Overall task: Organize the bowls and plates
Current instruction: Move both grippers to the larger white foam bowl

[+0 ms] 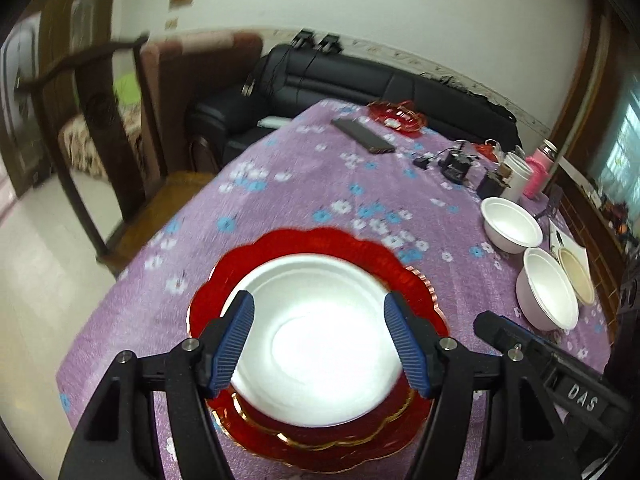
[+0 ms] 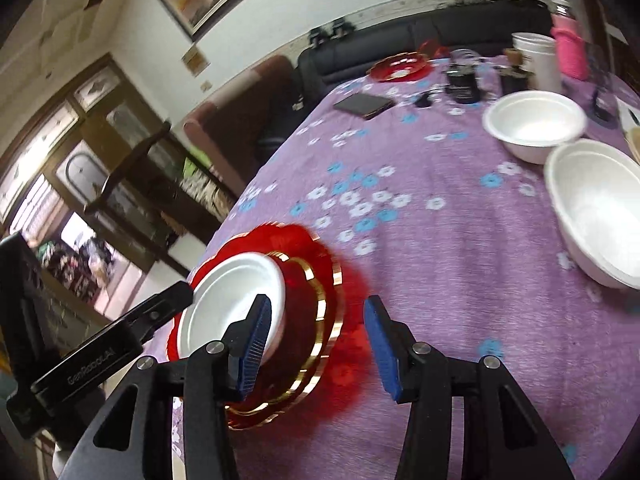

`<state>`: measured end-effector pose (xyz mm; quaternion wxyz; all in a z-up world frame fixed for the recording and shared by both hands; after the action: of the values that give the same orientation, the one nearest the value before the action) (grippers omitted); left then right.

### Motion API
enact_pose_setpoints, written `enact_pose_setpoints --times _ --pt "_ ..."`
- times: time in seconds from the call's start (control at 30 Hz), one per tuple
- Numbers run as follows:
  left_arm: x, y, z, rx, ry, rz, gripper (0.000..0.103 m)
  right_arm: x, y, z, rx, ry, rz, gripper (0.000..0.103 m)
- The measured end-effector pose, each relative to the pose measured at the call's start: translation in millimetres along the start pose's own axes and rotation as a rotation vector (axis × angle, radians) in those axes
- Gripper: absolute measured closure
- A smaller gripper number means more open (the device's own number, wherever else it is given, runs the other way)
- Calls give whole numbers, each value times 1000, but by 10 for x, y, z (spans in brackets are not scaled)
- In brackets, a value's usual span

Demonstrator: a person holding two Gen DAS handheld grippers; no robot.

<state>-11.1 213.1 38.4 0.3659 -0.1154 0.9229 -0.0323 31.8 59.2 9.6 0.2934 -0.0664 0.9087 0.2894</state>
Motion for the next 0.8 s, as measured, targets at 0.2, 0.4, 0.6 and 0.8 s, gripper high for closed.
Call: enact_pose_setpoints --times 0.2,0.4,0.6,0.8 --pt "-155 -460 -180 -25 -106 124 20 -99 -485 -343 42 -68 95 50" --pt "-253 -948 -110 69 -102 160 15 -155 -954 -745 112 -133 160 47" --pt "-244 -1459 -14 107 -77 251 16 -165 -1523 -1074 183 -188 244 45" --pt "-171 -1795 119 128 -48 302 16 -147 -1972 -1268 238 -218 322 45"
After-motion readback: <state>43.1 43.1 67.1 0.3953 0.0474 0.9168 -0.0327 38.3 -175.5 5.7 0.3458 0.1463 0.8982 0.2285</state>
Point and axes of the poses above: each gripper's, at about its wrist camera, not at the fingertips, and z roughly the way its jaws point, y to its left, x to its underside, the point moved 9 cm from there along z, roughly the way its jaws point, and after that the axes turned 3 degrees about y, right-handed, at the moved point
